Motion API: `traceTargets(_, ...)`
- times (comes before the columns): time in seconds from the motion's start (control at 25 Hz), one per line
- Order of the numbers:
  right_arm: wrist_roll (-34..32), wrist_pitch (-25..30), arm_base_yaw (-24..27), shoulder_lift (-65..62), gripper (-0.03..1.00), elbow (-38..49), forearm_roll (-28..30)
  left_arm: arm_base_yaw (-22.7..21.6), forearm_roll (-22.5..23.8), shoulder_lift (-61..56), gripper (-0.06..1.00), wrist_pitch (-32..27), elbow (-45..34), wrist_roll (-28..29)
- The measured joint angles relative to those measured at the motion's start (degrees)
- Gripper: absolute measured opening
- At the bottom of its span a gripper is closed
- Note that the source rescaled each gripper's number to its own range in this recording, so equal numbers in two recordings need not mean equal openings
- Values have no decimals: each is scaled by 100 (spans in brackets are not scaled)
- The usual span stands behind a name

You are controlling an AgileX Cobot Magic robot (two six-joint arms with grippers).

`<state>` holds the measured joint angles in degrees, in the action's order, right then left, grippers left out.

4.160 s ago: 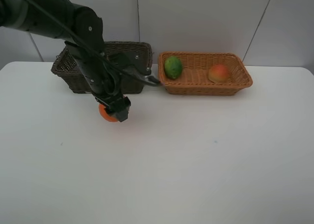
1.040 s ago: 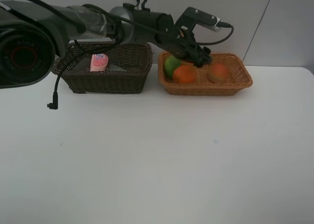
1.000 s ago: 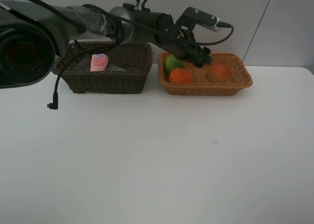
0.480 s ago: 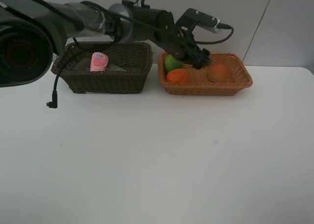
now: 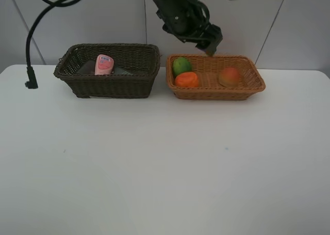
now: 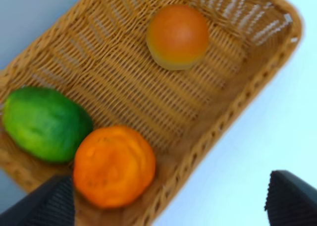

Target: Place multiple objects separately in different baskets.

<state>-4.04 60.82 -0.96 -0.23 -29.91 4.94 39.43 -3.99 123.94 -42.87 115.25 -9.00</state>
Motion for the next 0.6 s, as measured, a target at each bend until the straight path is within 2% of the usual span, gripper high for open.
traceTargets(0.12,0,0,0,0,88,0,0,-29,103,-462,100,-196,-140,9)
traceTargets(0.24,0,0,0,0,88,0,0,-147,159,-975,100,-256,-634,33)
traceTargets(0.4,0,0,0,0,88,0,0,-502,311,-1821,100,-166,-1757,58)
traceTargets(0.6,0,0,0,0,88,0,0,-1253,399,-3269,100,217,-3323,117)
